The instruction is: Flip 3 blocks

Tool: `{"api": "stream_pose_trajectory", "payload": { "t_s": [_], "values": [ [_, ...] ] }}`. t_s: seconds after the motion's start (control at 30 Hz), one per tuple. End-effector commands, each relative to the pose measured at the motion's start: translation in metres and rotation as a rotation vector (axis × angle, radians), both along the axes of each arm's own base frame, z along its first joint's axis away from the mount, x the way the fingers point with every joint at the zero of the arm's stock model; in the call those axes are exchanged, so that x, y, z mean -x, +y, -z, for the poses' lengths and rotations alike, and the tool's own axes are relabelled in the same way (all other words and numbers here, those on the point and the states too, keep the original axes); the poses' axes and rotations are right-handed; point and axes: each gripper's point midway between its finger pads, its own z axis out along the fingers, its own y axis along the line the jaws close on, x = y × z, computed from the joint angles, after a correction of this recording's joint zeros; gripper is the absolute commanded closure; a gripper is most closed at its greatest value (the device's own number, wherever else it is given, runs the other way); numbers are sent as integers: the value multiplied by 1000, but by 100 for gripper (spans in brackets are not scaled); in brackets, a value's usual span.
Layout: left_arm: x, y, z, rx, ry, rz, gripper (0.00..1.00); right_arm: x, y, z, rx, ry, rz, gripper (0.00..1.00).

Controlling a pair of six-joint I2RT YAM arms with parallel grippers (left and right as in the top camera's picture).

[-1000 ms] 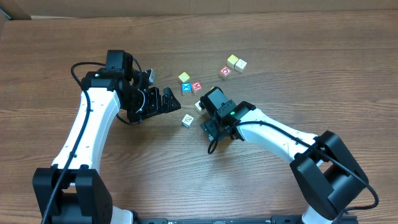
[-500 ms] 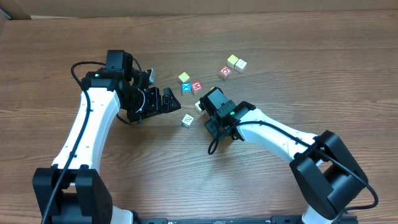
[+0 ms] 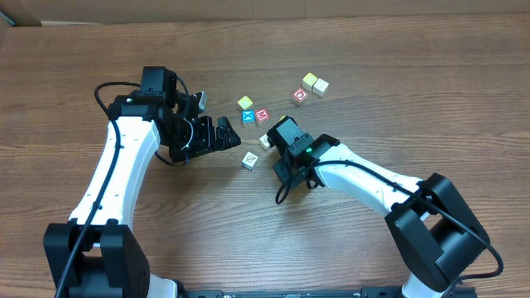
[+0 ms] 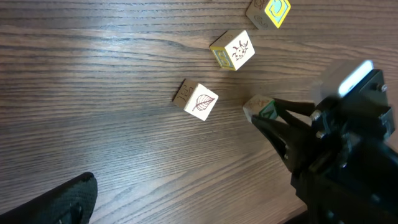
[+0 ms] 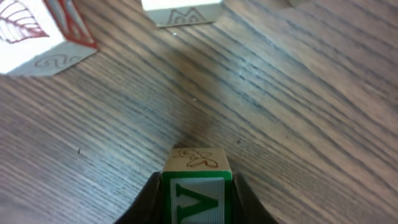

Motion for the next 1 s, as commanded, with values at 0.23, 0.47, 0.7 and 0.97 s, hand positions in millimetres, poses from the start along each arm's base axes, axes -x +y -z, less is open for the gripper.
{"api": "stream_pose_trajectory", "payload": {
  "t_s": [0.23,0.47,0.7,0.97],
  "values": [
    [-4,-6,-8,17,-36,35,1,25,2,1,-83,182,280,96],
    [-4,-6,-8,16,-37,36,1,50,-3,-29,-122,272,379,96],
    [-4,-6,-8,15,-42,45,1,82,-18,-41,-93,303,411,96],
    [-3,-6,-8,15,-40,45,1,118,-50,-20,-50,303,447,96]
  ]
}}
